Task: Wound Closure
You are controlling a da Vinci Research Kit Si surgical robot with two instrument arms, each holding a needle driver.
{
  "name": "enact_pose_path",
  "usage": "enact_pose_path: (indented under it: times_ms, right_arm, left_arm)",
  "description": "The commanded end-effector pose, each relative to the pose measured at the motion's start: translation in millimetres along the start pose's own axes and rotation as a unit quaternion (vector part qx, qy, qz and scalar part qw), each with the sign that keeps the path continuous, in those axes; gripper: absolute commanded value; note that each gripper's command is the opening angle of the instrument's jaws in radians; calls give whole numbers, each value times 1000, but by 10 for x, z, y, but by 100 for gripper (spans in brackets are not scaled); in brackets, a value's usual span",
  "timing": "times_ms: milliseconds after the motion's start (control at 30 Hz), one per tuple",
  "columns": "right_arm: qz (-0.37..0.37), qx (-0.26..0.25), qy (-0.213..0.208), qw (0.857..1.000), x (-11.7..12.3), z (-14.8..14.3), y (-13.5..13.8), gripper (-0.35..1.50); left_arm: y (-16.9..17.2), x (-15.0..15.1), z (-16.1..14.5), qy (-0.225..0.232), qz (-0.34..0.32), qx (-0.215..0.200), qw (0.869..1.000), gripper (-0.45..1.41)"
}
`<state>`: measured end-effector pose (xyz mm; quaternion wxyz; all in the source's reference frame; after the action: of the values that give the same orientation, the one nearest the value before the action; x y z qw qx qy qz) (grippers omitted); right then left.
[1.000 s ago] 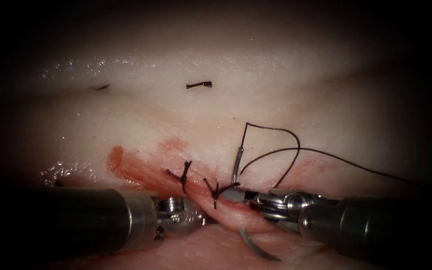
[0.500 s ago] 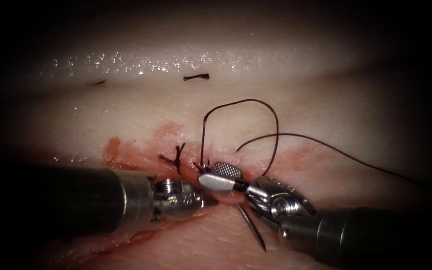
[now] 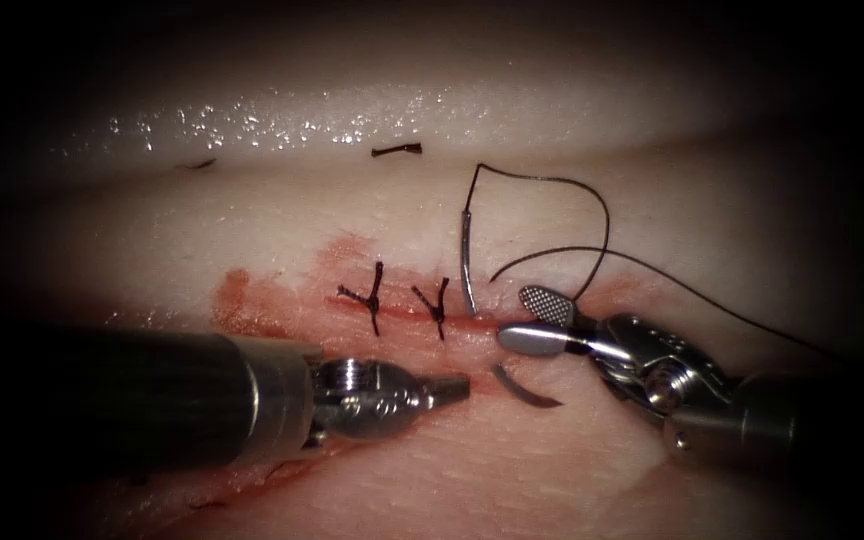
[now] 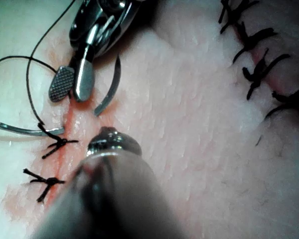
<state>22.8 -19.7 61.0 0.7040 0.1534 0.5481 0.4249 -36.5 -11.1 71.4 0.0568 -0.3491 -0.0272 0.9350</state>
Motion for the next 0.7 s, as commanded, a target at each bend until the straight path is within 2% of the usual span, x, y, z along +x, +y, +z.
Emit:
enact_pose_path:
  times_ms: [33,67,200,233,300,333,367,400,533,700]
  right_arm:
    - [-68,19,-4,997,14,7,-15,131]
    - [-109,21,-6,994,20,6,-20,128]
    - [-215,56,-6,975,46,-1,-35,104]
    - [-237,57,-5,970,51,-5,-38,104]
    - [-244,59,-3,968,57,-10,-42,109]
    - [-244,59,-3,968,57,-10,-42,109]
    - [-249,60,5,967,62,-16,-46,116]
    - [-251,60,9,966,64,-19,-47,116]
    - [-260,64,19,963,70,-31,-46,120]
    - [-271,66,33,960,76,-60,-27,106]
  left_arm:
    - [0,0,9,21,11,12,1000,5]
    - [0,0,9,28,13,16,999,10]
    - [-2,3,9,43,22,26,999,52]
    - [-2,4,10,42,24,27,998,62]
    - [-1,8,12,45,23,29,998,76]
    - [-1,8,12,45,23,29,998,76]
    - [1,12,14,49,27,30,998,89]
    - [2,14,16,48,30,31,998,94]
    - [4,21,20,48,37,32,998,99]
    - [7,29,25,55,48,27,997,93]
